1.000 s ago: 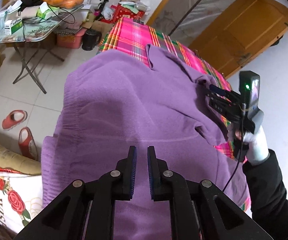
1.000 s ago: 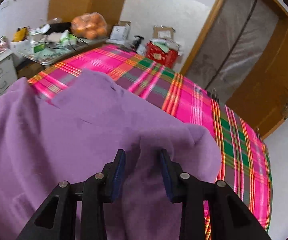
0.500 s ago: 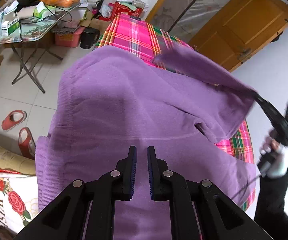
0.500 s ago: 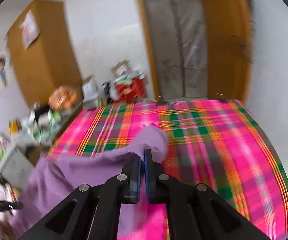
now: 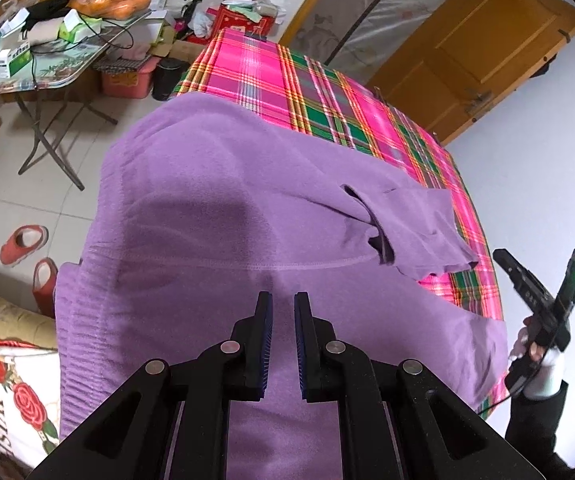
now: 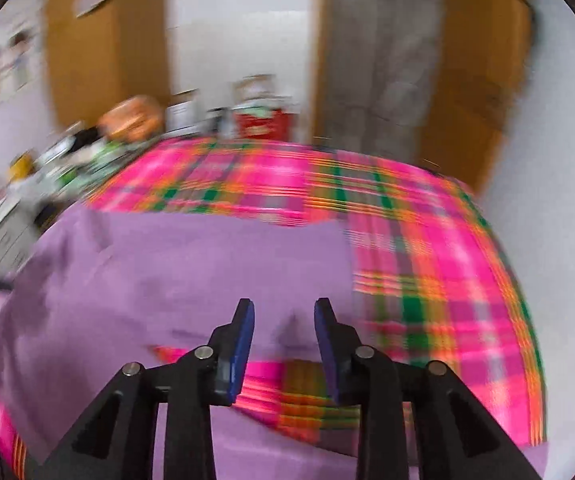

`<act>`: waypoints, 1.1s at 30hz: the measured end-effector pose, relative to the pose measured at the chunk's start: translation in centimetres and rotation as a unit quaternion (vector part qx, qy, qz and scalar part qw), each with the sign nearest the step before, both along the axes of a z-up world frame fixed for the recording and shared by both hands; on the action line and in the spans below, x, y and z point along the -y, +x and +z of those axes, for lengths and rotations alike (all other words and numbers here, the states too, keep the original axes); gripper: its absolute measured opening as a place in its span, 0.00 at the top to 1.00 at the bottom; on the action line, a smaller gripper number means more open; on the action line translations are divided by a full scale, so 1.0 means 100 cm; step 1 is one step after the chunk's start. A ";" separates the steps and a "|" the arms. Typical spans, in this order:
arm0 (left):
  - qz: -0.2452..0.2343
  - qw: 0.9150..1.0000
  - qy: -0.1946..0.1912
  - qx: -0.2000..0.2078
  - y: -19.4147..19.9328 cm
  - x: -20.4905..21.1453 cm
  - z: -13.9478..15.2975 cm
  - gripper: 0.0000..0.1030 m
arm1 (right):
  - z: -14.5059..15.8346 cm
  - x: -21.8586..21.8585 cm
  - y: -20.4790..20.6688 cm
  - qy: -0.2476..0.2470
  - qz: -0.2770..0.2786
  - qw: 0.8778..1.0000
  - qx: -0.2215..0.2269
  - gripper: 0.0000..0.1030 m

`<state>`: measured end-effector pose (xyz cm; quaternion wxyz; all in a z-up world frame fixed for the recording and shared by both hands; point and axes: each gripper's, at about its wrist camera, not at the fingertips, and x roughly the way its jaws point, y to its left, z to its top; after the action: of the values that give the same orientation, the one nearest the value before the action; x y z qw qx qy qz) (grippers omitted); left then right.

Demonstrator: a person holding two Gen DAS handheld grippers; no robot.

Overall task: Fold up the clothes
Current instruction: 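Reach the right gripper to the sweatshirt sleeve beside the left gripper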

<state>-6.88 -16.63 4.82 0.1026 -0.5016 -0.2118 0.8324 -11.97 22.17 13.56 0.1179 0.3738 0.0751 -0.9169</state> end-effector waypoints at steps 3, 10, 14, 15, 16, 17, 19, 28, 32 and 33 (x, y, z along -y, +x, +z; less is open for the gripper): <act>-0.001 1.000 0.000 0.001 -0.001 -0.001 0.000 0.89 | -0.013 0.052 0.001 0.034 0.091 0.995 0.006 0.69; -0.011 1.000 0.002 0.004 0.000 -0.005 0.000 0.89 | -0.053 0.128 0.002 0.122 0.197 0.973 0.002 0.65; -0.017 1.000 0.006 0.004 0.001 -0.006 0.001 0.89 | -0.061 0.138 0.007 0.151 0.219 0.964 -0.001 0.64; -0.018 1.000 0.008 0.003 0.001 -0.006 0.001 0.89 | -0.063 0.140 0.009 0.164 0.226 0.960 -0.002 0.64; -0.019 1.000 0.009 0.003 0.001 -0.007 0.001 0.89 | -0.065 0.142 0.011 0.177 0.233 0.956 -0.003 0.63; -0.020 1.000 0.009 0.002 0.001 -0.007 0.002 0.89 | -0.067 0.144 0.014 0.190 0.246 0.950 -0.007 0.62; -0.023 1.000 0.010 0.001 0.001 -0.008 0.003 0.89 | -0.071 0.148 0.017 0.203 0.258 0.944 -0.009 0.62; -0.020 1.000 0.009 0.000 0.003 -0.008 0.004 0.89 | -0.056 0.143 -0.004 0.140 0.199 0.970 -0.022 0.70; -0.019 1.000 0.009 0.003 0.003 -0.007 0.003 0.89 | -0.048 0.134 -0.010 0.078 0.188 0.979 -0.005 0.73; -0.020 1.000 0.009 0.003 0.003 -0.008 0.003 0.89 | -0.048 0.132 -0.012 0.068 0.185 0.980 0.001 0.73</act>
<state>-6.61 -15.85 5.13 0.1227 -0.5077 -0.2093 0.8267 -13.14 8.93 8.78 0.2601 0.3614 0.2052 -0.8716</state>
